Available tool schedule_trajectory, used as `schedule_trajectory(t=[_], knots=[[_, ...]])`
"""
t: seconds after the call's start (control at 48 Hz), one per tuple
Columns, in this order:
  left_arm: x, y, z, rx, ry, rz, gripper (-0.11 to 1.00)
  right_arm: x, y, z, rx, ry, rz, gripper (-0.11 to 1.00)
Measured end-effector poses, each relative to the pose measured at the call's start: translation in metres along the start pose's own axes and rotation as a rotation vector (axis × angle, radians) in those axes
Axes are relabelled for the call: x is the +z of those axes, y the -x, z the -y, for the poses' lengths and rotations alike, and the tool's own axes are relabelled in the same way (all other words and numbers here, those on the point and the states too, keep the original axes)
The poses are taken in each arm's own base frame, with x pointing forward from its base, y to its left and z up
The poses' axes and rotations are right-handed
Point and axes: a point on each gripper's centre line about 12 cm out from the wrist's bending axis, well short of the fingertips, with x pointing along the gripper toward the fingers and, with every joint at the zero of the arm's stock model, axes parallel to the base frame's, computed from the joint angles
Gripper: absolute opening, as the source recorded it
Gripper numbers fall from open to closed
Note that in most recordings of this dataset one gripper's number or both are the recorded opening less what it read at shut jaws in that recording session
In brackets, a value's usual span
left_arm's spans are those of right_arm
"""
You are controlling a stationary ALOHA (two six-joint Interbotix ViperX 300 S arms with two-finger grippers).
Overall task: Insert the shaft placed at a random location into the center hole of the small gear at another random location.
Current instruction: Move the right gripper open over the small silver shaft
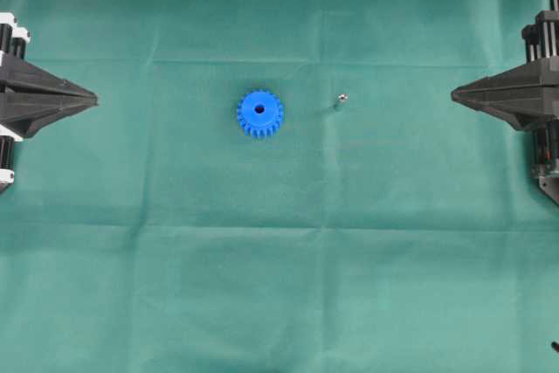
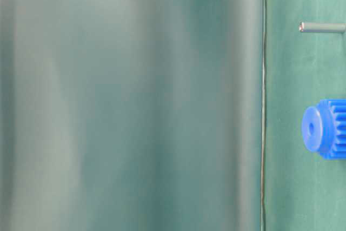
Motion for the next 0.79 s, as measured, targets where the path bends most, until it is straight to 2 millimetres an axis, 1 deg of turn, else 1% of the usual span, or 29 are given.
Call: schedule_trajectory(t=[0.146,0.312,0.437,0.479,0.541,0.604,0.645,0.666,0.749,0.791], knots=[[0.004,-0.001,0.003,-0.015,0.006,0.006,0.00,-0.003,-0.002,0.002,-0.008,0.006,-0.014,0.01],[0.003,-0.002,0.003,-0.017,0.004,0.000,0.00,-0.017,-0.013,0.005,-0.021,0.008,-0.071,0.01],[0.002,-0.002,0.003,-0.016,0.000,-0.006,0.00,-0.026,-0.021,0.013,-0.056,0.011,-0.095,0.01],[0.002,-0.002,0.003,-0.018,0.000,-0.008,0.00,-0.030,-0.024,0.016,-0.070,0.011,-0.110,0.03],[0.002,-0.002,0.003,-0.018,-0.002,-0.008,0.00,-0.039,-0.029,0.020,-0.087,0.010,-0.140,0.13],[0.002,-0.002,0.003,-0.016,-0.002,-0.008,0.00,-0.048,-0.035,0.023,-0.096,0.012,-0.164,0.28],[0.002,-0.002,0.003,-0.018,-0.002,-0.008,0.00,-0.054,-0.038,0.024,-0.100,0.008,-0.173,0.40],[0.002,-0.002,0.003,-0.018,-0.002,-0.009,0.00,-0.059,-0.041,0.025,-0.102,0.009,-0.184,0.48],[0.002,-0.002,0.003,-0.018,-0.002,-0.012,0.00,-0.075,-0.049,0.029,-0.113,0.008,-0.218,0.73],[0.001,-0.002,0.003,-0.018,-0.002,-0.017,0.00,-0.083,-0.053,0.032,-0.122,0.008,-0.232,0.83]])
